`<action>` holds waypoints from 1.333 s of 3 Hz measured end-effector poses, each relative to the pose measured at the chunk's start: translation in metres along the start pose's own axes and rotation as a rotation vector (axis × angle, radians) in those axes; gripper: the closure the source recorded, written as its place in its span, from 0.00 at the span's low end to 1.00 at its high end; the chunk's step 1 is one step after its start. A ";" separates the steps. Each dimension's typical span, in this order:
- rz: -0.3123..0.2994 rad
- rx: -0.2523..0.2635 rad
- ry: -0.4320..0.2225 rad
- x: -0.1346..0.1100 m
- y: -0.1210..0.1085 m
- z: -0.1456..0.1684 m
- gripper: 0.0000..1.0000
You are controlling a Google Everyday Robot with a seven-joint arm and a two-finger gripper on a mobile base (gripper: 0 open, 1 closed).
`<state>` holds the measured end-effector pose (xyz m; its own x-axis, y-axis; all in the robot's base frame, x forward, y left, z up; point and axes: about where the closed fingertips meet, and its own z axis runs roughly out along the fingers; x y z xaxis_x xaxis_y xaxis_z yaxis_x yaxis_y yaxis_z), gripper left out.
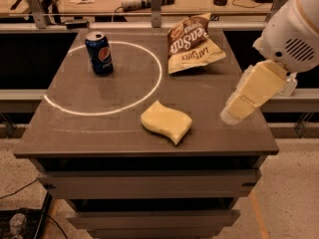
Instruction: Pick sponge
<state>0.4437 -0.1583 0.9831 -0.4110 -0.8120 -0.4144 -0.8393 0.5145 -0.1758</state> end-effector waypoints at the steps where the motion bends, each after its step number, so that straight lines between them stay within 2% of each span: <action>1: 0.079 0.034 -0.009 -0.025 0.011 0.035 0.00; 2: 0.136 0.029 -0.042 -0.048 0.013 0.071 0.00; 3: 0.151 -0.004 -0.114 -0.064 0.017 0.099 0.00; 4: 0.127 -0.071 -0.168 -0.081 0.032 0.113 0.00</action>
Offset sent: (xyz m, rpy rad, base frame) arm 0.0609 0.0976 -0.0783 0.1366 0.0100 -0.1764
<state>0.4906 -0.0449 0.9099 -0.4551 -0.6813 -0.5733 -0.8099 0.5843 -0.0514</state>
